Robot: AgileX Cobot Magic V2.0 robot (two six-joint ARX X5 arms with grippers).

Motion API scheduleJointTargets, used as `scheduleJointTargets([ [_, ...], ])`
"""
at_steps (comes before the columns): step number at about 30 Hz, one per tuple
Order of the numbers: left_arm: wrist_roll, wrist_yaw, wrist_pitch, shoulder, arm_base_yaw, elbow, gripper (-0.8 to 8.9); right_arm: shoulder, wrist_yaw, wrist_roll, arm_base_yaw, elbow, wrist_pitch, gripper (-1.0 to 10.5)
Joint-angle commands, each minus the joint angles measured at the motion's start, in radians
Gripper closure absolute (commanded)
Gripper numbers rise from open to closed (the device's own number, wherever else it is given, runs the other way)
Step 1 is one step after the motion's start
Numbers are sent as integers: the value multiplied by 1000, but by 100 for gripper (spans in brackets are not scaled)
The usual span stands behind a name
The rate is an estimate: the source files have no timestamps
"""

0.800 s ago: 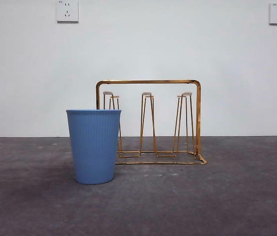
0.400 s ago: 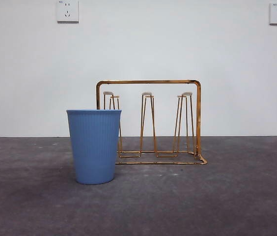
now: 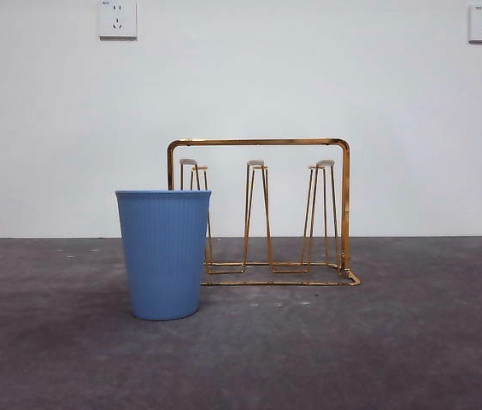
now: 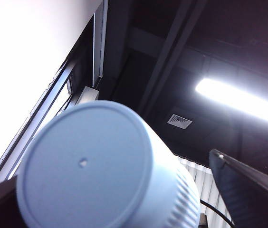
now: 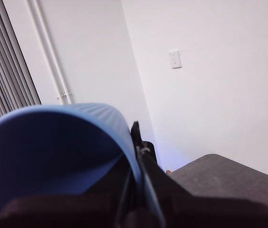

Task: Pick up cup 1,put cup 1 in the cup rack,pick up cup 2,put cup 2 in the cup rack

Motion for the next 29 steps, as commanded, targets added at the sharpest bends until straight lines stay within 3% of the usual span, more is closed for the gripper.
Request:
scheduleJointTargets([
  [1, 16, 1, 21, -3, -3, 3, 158, 11, 8, -10, 0, -2, 3, 963],
  [8, 16, -1, 22, -3, -3, 3, 181, 39, 31, -10, 30, -2, 5, 963],
  [16, 14, 0, 21, -3, -3, 3, 467, 52, 84, -37, 71, -2, 5, 962],
  [21, 11, 0, 19, -3, -3, 3, 575, 51, 94, -36, 71, -2, 21, 962],
  [25, 11, 0, 19, -3, -3, 3, 590, 51, 94, -36, 71, -2, 23, 962],
  [29, 11, 0, 18, -3, -3, 3, 787, 52, 93, -36, 71, -2, 17, 958],
])
